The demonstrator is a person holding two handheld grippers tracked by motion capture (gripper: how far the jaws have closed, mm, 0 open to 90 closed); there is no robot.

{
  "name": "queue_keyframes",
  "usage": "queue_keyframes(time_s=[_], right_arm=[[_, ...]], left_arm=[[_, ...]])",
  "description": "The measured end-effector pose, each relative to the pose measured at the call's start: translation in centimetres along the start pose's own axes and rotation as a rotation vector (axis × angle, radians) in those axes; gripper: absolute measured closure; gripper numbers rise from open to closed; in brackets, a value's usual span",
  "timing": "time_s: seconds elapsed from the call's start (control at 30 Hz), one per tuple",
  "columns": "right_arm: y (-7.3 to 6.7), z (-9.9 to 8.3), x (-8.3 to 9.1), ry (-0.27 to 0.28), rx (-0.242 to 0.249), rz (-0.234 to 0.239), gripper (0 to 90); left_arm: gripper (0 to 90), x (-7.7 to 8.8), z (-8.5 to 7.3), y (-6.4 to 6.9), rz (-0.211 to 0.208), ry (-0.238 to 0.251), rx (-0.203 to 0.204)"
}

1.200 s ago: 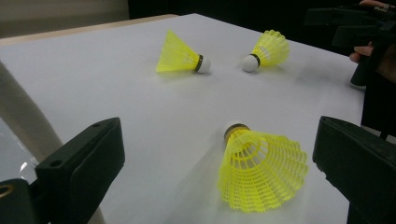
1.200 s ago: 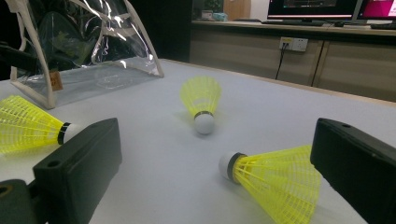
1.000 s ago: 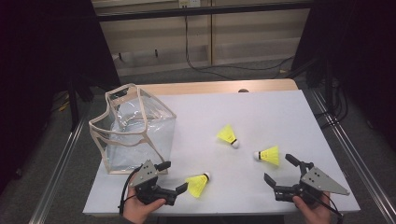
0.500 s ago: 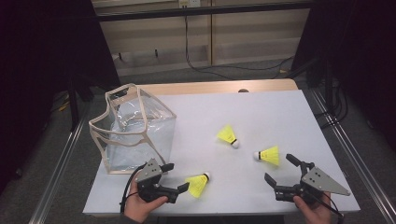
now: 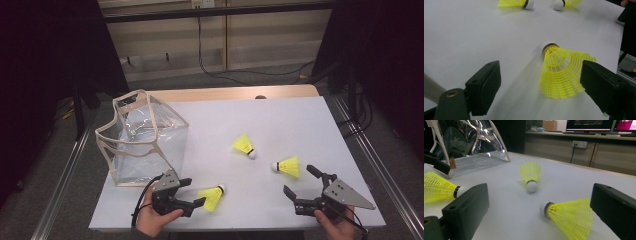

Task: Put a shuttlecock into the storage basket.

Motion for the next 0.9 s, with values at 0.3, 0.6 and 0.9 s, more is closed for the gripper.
queue_keyframes(time_s=[0.3,0.6,0.9], right_arm=[[0.1,0.0,0.0,0.001,0.001,-0.001,1.9],[0.1,0.0,0.0,0.0,0.003,-0.003,2.1],[0.0,0.0,0.1,-0.001,0.003,-0.001,2.2]], left_arm=[[24.5,-0.6,-0.3,-0.1,-0.009,-0.041,-0.007],[28.5,-1.0,-0.3,-0.2,-0.015,-0.053,-0.005],[32.9,-1.3,-0.3,-0.1,-0.019,-0.07,-0.008]])
Point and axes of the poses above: each handheld gripper's, and its own axes: x roughly backward along the jaws, z roughly out of its top, y roughly to its right, the point moved 9 cm from there along -x, roughly forward along the jaws, and after that the axes turned 1 degree about x, right-handed, at the moved point
